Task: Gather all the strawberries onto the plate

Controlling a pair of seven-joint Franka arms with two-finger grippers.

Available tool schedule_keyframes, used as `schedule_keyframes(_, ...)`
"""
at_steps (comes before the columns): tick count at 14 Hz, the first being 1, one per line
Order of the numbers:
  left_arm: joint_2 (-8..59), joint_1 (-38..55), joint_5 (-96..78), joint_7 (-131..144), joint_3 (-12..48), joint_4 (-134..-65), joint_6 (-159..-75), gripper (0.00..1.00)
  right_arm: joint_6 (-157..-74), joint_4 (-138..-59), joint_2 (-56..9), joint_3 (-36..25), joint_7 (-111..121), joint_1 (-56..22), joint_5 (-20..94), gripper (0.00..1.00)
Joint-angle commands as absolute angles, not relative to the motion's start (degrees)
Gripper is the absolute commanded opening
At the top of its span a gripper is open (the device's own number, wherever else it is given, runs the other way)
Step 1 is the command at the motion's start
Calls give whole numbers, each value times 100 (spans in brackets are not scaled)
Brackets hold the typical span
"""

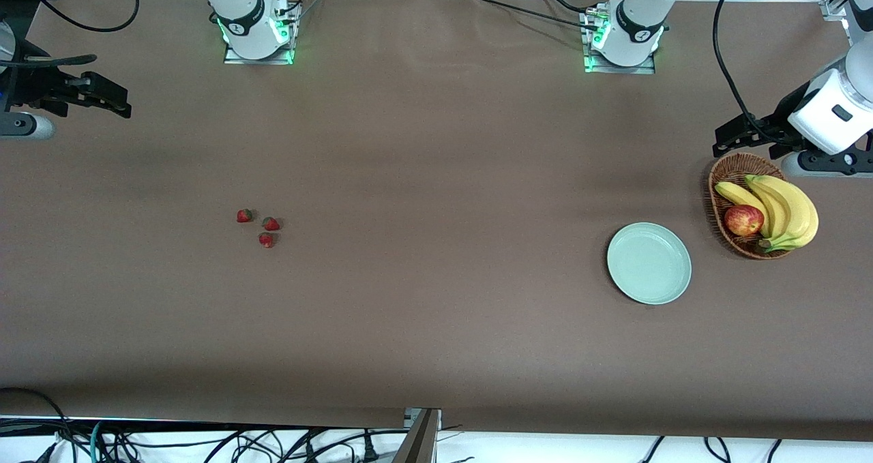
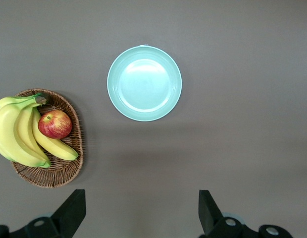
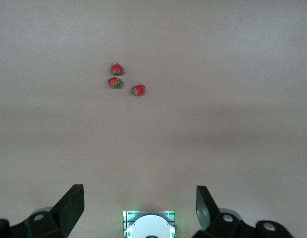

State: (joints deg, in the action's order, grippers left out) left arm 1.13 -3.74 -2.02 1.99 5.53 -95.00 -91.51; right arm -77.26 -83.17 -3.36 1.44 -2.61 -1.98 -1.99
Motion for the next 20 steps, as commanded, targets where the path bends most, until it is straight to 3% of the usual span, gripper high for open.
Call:
schedule_keyframes(1, -26, -360, -132, 290, 563, -9545, -9062, 100, -7664, -8165, -395, 158, -220, -141, -264, 100)
schedule_keyframes(9, -26, -360, 53, 290, 712, -9431, -8947, 100, -7708, -8165, -544, 141, -220, -132, -255, 100)
schedule_keyframes(12, -26, -360, 53, 290, 694, -9439, -8938, 100, -8128, -8200, -763, 176, -272, -193, -298, 100)
schedule_keyframes(20, -26, -360, 44, 299, 694, -9439, -8938, 100, -9665, -8296, -2626, 220, -272, -430, -193, 100)
